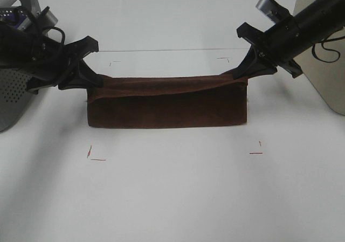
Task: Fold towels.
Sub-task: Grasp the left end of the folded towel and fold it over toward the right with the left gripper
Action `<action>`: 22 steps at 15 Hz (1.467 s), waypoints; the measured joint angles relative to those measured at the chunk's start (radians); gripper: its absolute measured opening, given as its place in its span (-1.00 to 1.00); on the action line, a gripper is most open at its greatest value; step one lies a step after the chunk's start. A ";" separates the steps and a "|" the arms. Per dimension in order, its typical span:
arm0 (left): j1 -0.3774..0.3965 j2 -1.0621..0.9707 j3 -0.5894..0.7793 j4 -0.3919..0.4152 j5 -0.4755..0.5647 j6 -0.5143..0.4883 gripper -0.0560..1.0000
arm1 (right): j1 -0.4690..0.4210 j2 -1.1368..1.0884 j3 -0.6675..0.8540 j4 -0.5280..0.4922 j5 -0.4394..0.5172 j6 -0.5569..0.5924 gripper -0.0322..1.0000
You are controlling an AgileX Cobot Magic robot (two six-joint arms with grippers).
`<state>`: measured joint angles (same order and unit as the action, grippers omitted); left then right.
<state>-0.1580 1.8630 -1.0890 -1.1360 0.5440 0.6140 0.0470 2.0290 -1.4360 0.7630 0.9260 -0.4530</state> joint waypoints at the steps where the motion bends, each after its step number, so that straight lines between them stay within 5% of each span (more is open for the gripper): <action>1: 0.000 0.042 -0.051 0.021 -0.003 -0.021 -0.89 | 0.000 0.038 -0.062 -0.004 0.006 0.007 -0.94; 6: 0.000 0.238 -0.257 0.077 -0.045 -0.077 -0.89 | 0.000 0.232 -0.278 -0.034 0.010 0.027 -0.94; 12: 0.000 0.350 -0.333 0.076 -0.045 -0.078 -0.87 | 0.000 0.312 -0.309 -0.038 -0.041 0.027 -0.90; 14: 0.000 0.350 -0.335 0.076 -0.045 -0.078 -0.66 | 0.000 0.320 -0.309 -0.038 -0.042 0.028 -0.61; 18: 0.000 0.351 -0.335 0.077 -0.037 -0.078 0.20 | 0.000 0.319 -0.309 -0.041 -0.013 0.028 0.41; 22: 0.002 0.307 -0.335 0.142 -0.030 -0.089 0.32 | 0.000 0.255 -0.310 -0.123 0.038 0.100 0.58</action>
<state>-0.1560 2.1700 -1.4240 -0.9940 0.5140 0.5250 0.0470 2.2840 -1.7460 0.6400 0.9640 -0.3530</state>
